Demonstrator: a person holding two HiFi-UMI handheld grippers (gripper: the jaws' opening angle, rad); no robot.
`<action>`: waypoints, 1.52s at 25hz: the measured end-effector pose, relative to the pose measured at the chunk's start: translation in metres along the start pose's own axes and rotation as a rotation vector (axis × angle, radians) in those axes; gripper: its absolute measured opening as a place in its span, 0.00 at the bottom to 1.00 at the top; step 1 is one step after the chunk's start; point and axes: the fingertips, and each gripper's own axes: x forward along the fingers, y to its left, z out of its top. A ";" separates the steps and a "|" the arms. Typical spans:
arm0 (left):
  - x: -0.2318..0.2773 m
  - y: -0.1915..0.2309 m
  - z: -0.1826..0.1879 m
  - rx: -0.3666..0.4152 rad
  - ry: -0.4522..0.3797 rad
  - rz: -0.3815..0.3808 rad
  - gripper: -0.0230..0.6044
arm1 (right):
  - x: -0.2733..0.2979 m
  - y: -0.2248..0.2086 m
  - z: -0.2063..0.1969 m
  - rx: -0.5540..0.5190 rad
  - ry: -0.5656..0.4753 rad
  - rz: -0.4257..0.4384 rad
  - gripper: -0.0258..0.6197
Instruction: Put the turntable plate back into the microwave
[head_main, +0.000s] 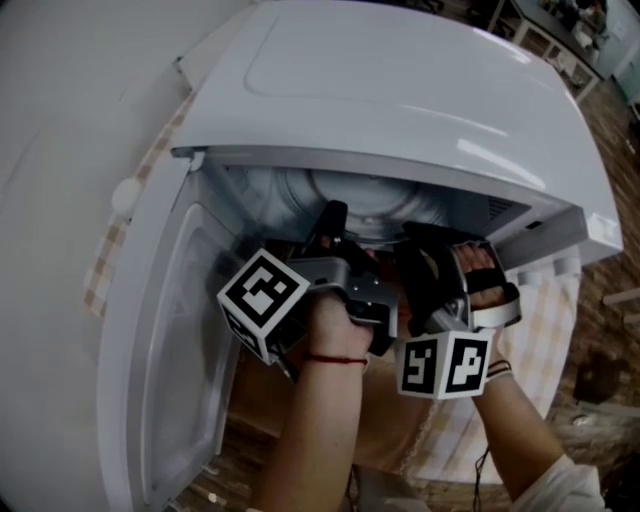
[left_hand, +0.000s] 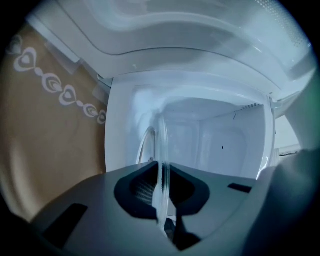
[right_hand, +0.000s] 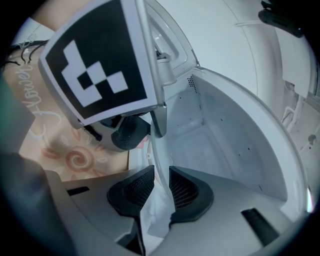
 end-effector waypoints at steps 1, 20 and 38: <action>0.000 0.000 0.000 0.000 -0.002 -0.001 0.07 | -0.005 -0.001 -0.002 -0.006 0.017 -0.009 0.18; 0.008 0.001 -0.004 -0.007 0.034 0.012 0.07 | 0.000 0.000 0.007 -0.030 0.060 0.006 0.13; 0.007 -0.001 -0.019 0.155 0.187 0.076 0.18 | 0.006 0.002 -0.004 0.020 0.086 0.006 0.13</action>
